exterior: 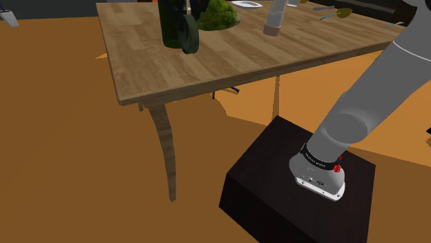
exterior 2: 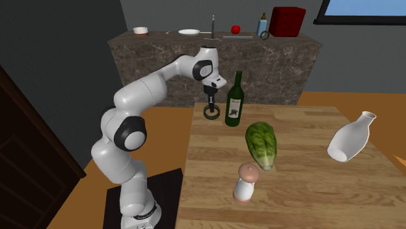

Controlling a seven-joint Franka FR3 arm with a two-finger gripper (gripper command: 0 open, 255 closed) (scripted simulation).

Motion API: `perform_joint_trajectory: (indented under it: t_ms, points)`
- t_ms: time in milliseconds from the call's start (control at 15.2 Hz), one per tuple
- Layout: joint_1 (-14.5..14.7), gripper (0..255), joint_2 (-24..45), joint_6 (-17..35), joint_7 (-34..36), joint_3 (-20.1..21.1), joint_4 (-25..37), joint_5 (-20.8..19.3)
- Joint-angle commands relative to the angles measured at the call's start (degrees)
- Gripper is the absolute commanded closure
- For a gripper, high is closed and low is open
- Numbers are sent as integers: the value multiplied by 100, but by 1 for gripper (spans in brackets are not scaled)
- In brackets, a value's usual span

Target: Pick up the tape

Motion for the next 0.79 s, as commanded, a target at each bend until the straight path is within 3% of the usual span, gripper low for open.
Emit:
perform_joint_trajectory:
  t_ms: [0,594,726]
  points:
    - [3,255,67,-174,14,15,231,-33]
    - [68,255,507,-997,131,133,1424,-267]
    - [70,255,516,-1012,133,134,1446,-271]
